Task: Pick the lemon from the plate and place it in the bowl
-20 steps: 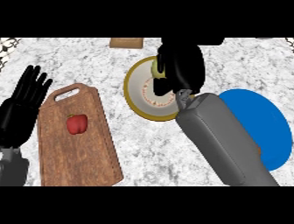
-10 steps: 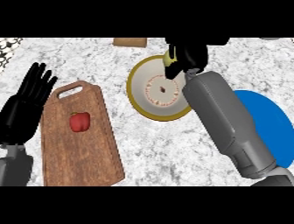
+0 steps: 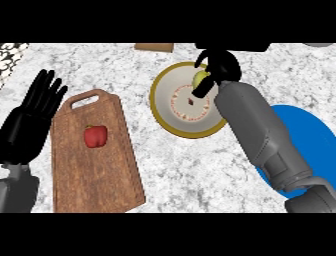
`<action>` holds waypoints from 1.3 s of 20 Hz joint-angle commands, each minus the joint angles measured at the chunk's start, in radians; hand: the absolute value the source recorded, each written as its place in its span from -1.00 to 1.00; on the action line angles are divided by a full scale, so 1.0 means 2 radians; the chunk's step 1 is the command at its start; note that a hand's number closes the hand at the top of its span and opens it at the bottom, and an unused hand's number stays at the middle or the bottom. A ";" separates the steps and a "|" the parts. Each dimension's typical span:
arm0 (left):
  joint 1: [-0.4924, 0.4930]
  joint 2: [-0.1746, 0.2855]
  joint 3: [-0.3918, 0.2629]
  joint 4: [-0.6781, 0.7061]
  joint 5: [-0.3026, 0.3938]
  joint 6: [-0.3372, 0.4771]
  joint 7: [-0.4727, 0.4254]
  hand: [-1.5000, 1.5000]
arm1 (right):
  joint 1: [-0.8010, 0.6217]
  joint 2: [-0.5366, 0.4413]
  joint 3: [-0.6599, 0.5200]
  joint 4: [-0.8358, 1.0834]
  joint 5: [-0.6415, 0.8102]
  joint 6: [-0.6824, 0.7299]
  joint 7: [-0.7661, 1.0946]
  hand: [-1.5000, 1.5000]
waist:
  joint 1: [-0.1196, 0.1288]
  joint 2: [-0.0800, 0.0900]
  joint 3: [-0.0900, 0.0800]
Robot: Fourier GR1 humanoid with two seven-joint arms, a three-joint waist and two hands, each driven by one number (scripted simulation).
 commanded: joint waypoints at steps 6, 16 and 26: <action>-0.015 -0.010 -0.005 0.014 -0.013 0.013 -0.006 0.00 | -0.025 0.022 -0.101 -0.006 -0.106 -0.064 -0.137 -1.00 | -0.006 0.000 0.001; 0.017 -0.001 0.014 0.029 -0.010 -0.003 -0.032 0.00 | 0.008 -0.070 -0.215 0.004 -0.214 -0.053 -0.245 -1.00 | -0.018 -0.006 0.000; 0.035 0.009 0.027 0.037 0.002 -0.025 -0.037 0.00 | 0.100 -0.169 -0.229 -0.039 -0.266 0.078 -0.260 -1.00 | -0.037 -0.013 -0.001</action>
